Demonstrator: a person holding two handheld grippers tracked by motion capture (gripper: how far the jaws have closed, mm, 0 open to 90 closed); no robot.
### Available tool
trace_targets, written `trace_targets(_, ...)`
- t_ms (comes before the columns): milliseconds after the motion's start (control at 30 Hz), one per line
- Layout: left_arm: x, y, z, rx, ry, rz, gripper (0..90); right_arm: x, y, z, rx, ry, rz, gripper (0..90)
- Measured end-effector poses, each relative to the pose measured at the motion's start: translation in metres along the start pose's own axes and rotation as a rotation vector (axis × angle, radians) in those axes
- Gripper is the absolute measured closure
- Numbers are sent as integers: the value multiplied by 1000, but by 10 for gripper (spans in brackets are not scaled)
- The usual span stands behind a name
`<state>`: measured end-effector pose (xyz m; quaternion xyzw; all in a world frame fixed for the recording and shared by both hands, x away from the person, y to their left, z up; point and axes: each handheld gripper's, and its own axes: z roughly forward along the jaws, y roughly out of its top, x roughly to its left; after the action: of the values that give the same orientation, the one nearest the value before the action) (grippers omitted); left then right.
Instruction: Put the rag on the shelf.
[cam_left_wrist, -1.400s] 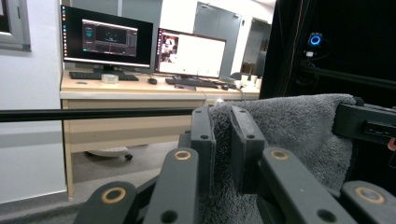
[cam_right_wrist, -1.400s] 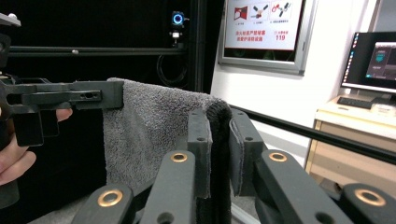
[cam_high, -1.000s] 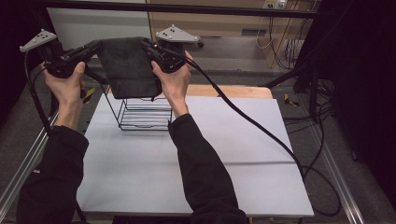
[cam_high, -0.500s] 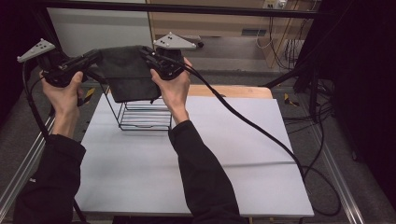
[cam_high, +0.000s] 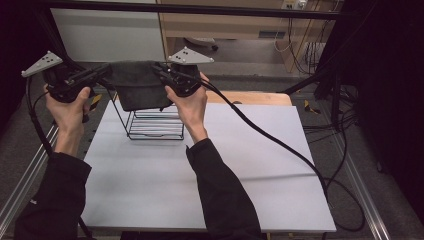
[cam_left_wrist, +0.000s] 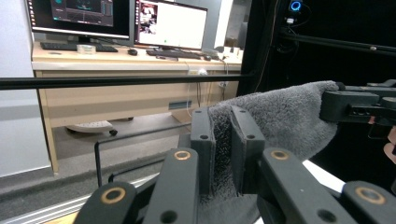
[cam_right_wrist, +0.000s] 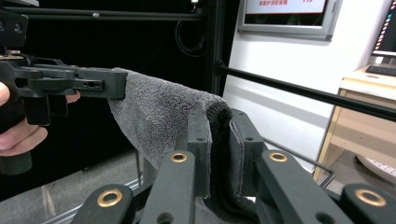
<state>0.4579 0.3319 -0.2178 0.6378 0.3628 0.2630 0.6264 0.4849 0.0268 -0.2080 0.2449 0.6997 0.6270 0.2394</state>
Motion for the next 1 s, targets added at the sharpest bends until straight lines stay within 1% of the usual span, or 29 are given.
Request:
trace_targets(100, -3, -4, -4, 12, -1, 9, 803, 1, -4, -2, 16, 17, 12, 810)
trace_targets(233, -7, -10, -8, 34, -4, 6, 799, 4, -9, -6, 37, 35, 8, 809)
trace_targets(300, -9, -12, -10, 49, 3, 9, 796, 5, -11, -8, 47, 47, 11, 809)
trace_targets(433, -13, -16, -14, 80, 15, 24, 792, 8, -15, -9, 67, 65, 7, 808)
trace_targets(533, -14, -16, -16, 106, 15, 37, 785, 9, -19, -11, 78, 79, 7, 807)
trace_targets(600, -14, -14, -18, 124, 10, 29, 772, 8, -21, -11, 86, 86, 9, 807)
trace_targets(667, -15, -9, -20, 131, 13, 26, 755, 8, -24, -11, 89, 92, 10, 806)
trace_targets(733, -15, -3, -23, 125, 18, 28, 745, 8, -25, -11, 91, 96, 7, 806)
trace_targets(833, -15, 7, -25, 111, 21, 18, 746, 8, -26, -12, 93, 99, 2, 804)
trace_targets(900, -15, 12, -24, 121, 30, 18, 755, 9, -27, -12, 94, 102, -2, 803)
trace_targets(1000, -15, 17, -18, 153, 39, 5, 780, 10, -30, -11, 107, 108, -18, 800)
